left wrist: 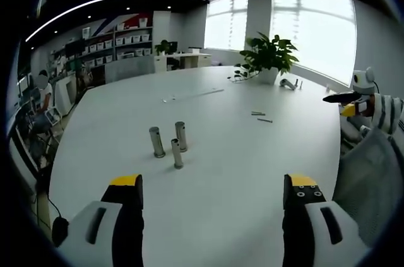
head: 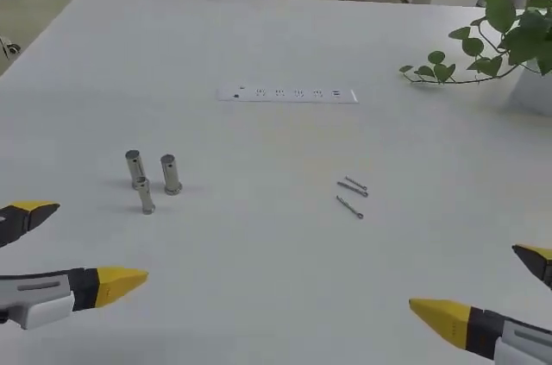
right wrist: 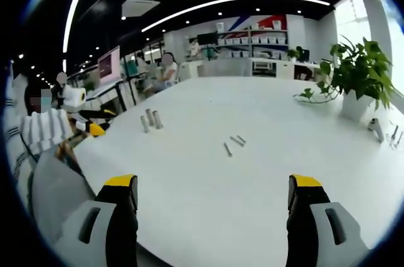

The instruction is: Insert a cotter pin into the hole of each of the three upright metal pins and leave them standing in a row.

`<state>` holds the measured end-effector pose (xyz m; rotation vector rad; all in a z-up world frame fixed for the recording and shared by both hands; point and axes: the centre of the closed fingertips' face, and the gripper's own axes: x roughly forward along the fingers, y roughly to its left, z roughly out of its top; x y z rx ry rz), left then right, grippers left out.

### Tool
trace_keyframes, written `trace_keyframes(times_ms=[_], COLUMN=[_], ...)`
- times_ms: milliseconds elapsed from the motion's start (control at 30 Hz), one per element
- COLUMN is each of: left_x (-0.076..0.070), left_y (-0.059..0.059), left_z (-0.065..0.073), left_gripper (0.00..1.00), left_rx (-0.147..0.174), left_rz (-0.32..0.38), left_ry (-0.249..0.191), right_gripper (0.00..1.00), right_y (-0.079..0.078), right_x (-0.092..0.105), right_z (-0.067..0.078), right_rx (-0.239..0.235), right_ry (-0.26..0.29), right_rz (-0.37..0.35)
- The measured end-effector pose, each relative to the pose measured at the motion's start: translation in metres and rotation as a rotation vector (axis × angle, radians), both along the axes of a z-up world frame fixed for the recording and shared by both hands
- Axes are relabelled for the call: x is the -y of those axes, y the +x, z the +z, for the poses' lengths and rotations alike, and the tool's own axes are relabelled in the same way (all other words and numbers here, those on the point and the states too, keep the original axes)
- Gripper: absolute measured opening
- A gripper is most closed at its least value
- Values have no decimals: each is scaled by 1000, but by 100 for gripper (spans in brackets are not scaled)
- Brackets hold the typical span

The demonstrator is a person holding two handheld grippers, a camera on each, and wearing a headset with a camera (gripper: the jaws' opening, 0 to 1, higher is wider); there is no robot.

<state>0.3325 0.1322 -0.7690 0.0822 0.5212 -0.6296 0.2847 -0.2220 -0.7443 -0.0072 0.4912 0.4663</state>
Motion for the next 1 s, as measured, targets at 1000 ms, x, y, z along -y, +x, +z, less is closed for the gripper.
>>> trace_keyframes(times_ms=[1000], left_x=[11], left_y=[66], left_z=[-24], left_gripper=[59], left_rx=[-7], left_rz=[10], left_ry=[-50], right_gripper=[100], right_y=[2], right_x=[2], right_z=[-4], right_rx=[-17], right_ry=[-5], right_rz=[-10])
